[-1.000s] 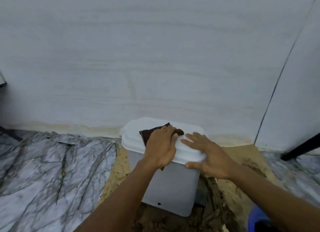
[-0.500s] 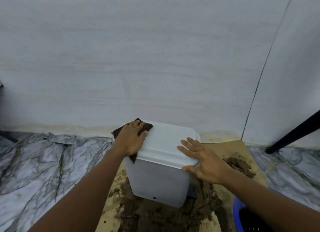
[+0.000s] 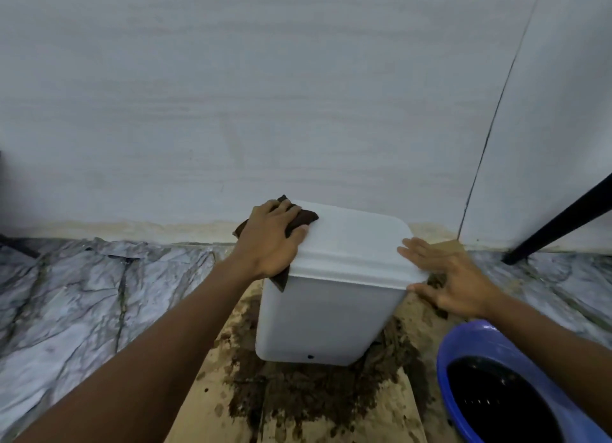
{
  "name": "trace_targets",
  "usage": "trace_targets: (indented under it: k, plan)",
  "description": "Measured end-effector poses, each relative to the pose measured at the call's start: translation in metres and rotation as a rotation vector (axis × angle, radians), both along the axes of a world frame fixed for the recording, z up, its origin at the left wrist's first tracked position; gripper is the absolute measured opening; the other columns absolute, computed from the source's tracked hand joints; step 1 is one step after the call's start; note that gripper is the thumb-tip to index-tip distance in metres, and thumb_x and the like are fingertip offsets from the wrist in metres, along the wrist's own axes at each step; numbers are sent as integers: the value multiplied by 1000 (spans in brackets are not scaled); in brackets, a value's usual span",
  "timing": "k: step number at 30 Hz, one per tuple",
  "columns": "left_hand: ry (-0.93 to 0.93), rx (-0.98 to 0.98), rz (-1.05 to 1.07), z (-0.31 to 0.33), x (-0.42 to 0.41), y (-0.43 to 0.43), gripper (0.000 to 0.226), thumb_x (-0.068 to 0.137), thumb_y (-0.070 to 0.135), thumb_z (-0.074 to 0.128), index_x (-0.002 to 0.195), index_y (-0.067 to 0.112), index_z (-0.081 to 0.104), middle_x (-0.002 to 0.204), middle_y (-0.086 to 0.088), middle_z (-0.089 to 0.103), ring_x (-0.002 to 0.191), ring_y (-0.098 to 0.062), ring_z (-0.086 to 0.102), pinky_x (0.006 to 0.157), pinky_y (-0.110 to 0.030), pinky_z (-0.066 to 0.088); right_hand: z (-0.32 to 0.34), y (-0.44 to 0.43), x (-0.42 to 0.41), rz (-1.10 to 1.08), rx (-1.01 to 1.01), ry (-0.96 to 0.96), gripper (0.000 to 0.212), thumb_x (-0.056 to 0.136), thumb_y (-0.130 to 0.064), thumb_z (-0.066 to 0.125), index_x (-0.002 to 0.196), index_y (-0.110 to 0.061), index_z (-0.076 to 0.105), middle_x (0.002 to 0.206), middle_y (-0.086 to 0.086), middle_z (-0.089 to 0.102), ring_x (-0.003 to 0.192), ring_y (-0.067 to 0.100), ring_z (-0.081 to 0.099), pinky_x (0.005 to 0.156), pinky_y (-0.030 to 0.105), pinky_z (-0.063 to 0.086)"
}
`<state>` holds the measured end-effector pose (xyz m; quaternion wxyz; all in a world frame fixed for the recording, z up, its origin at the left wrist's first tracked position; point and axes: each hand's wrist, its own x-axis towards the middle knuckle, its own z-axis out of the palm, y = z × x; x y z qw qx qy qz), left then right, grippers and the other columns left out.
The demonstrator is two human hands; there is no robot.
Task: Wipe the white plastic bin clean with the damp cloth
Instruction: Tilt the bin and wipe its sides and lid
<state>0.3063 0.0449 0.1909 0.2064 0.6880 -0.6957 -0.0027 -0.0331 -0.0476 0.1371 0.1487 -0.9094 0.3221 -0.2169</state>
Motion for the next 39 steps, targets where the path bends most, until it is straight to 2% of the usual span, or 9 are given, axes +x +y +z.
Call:
trace_targets:
  k: [3,7,9,13,20,24,31,34,39]
  plan:
    - [-5,-1,-5,-1,-10,7,48,100,45,32,129,22,63,126,7,62,122,-18,47,112,-32,29,0,-5,2,-33,51,54,74,85,-24,75,145,-30,33,153,-10,30,148,14,24,119,27,17]
    - [21,65,55,-11,4,22,46,105,38,39,146,20,53,147,4,53,139,-22,40,118,-32,24,3,-4,22,19,71,147,71,91,-33,68,150,-34,30,159,-13,20,150,6,11,122,42,16]
    - [60,83,80,-18,14,31,46,106,35,41,149,21,49,153,4,48,145,-22,36,116,-30,21,6,-3,37,56,49,194,69,92,-37,66,151,-36,28,161,-14,17,149,3,8,122,35,12]
    - [137,177,121,-31,33,47,50,108,37,37,156,23,37,165,1,31,154,-17,20,126,-37,14,9,1,69,113,19,244,69,93,-37,64,152,-35,28,162,-14,13,146,-3,2,115,24,5]
    - [149,128,113,-40,39,48,52,108,40,37,157,22,36,165,3,29,154,-14,18,124,-31,10,13,19,105,112,-178,444,88,86,-58,62,156,-37,12,161,-12,-1,151,9,-2,121,37,-6]
    - [169,142,134,-40,43,40,52,107,43,36,156,25,38,165,3,31,154,-16,20,125,-35,15,19,13,122,126,-158,484,79,92,-46,61,155,-39,14,165,-6,8,152,14,4,122,38,-1]
    - [185,208,49,-20,15,14,48,105,50,38,151,36,44,160,11,39,147,-16,35,117,-37,28,26,-35,89,-5,-51,314,69,94,-16,64,152,-32,29,161,-5,24,151,17,17,121,38,15]
    - [300,274,-8,-15,2,8,49,103,49,45,151,39,44,162,13,34,151,-12,28,121,-35,21,24,-43,79,-72,-69,303,70,90,-7,66,150,-27,36,159,-2,30,149,19,23,118,41,23]
    - [245,294,-133,-21,-17,14,50,106,45,43,155,38,37,165,14,25,153,-6,16,115,-25,10,23,-32,66,-92,-63,327,74,86,-5,65,150,-26,36,160,-1,29,150,18,22,119,41,23]
